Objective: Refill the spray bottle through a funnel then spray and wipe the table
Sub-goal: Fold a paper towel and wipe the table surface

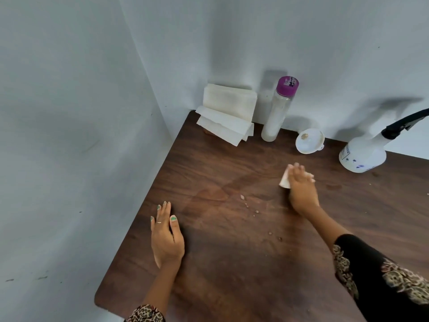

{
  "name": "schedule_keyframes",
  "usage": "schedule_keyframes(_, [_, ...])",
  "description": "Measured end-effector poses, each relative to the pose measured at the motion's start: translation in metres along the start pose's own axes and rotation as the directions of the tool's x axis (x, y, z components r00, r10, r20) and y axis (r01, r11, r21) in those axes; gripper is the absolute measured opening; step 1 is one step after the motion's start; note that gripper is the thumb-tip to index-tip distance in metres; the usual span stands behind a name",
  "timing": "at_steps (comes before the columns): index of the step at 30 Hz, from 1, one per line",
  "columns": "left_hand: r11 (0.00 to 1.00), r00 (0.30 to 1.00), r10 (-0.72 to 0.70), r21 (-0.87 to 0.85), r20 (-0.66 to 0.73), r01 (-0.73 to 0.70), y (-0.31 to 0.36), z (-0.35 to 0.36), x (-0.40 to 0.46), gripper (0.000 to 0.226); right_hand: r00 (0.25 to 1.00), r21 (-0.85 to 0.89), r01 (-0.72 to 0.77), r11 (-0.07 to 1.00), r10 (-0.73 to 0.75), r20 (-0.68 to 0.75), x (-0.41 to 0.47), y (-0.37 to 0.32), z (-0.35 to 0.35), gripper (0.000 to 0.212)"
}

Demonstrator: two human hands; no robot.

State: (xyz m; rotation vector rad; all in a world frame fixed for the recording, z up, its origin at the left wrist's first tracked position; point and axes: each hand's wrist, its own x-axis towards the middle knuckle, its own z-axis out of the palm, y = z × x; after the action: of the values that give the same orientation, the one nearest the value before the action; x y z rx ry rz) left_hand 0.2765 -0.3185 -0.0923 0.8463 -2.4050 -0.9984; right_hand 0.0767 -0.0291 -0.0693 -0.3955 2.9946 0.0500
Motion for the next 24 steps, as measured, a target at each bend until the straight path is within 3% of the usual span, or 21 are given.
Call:
schedule_keyframes(2, [1.0, 1.0, 0.002, 0.014, 0.002, -0.002, 0.001, 0.0, 0.001, 0.058, 0.964, 0.103, -0.265, 0.959, 0.262, 0.046, -0.007, -0.007, -0.005, 0.067])
schedule_keyframes(4, [1.0, 1.0, 0.0, 0.024, 0.005, -0.001, 0.002, 0.0, 0.0, 0.059, 0.954, 0.204, -0.298, 0.932, 0.299, 0.026, -0.014, -0.05, -0.002, 0.061])
schedule_keyframes(7, [1.0, 1.0, 0.005, 0.017, 0.006, -0.005, 0.001, -0.001, 0.001, 0.06, 0.994, 0.202, 0.045, 0.978, -0.023, -0.11, -0.037, -0.132, 0.007, 0.049])
schedule_keyframes(8, [1.0, 1.0, 0.003, 0.006, 0.004, -0.003, 0.0, -0.001, 0.001, 0.06, 0.973, 0.146, 0.197, 0.969, -0.175, -0.148, -0.054, -0.158, 0.017, 0.049])
schedule_keyframes(10, [1.0, 1.0, -0.008, -0.016, -0.002, 0.008, -0.001, -0.001, 0.001, 0.061, 0.837, -0.003, 0.536, 0.844, -0.532, -0.132, -0.096, -0.194, 0.031, 0.055])
schedule_keyframes(13, [1.0, 1.0, -0.02, -0.015, -0.01, 0.02, -0.001, -0.001, 0.0, 0.062, 0.662, -0.002, 0.75, 0.662, -0.749, 0.027, -0.117, -0.191, 0.031, 0.051])
schedule_keyframes(16, [1.0, 1.0, -0.01, -0.018, -0.006, 0.01, -0.001, -0.001, -0.001, 0.058, 0.591, -0.009, 0.805, 0.593, -0.804, -0.065, -0.093, -0.144, 0.021, 0.044])
schedule_keyframes(18, [1.0, 1.0, -0.007, -0.008, -0.004, 0.007, 0.0, 0.0, -0.001, 0.054, 0.693, 0.035, 0.713, 0.7, -0.696, -0.189, -0.068, -0.097, 0.016, 0.038])
schedule_keyframes(21, [1.0, 1.0, -0.008, 0.001, -0.001, 0.008, 0.002, 0.0, -0.001, 0.053, 0.956, 0.175, 0.292, 0.94, -0.281, -0.086, -0.04, -0.009, 0.004, 0.038])
schedule_keyframes(22, [1.0, 1.0, -0.005, 0.008, 0.001, 0.005, 0.002, 0.0, -0.002, 0.054, 0.99, 0.194, 0.131, 0.972, -0.118, -0.08, -0.035, 0.013, 0.005, 0.042])
schedule_keyframes(24, [1.0, 1.0, -0.001, 0.024, 0.007, 0.001, 0.002, -0.001, -0.001, 0.055, 0.991, 0.253, -0.089, 0.964, 0.112, -0.079, -0.029, 0.033, 0.007, 0.057])
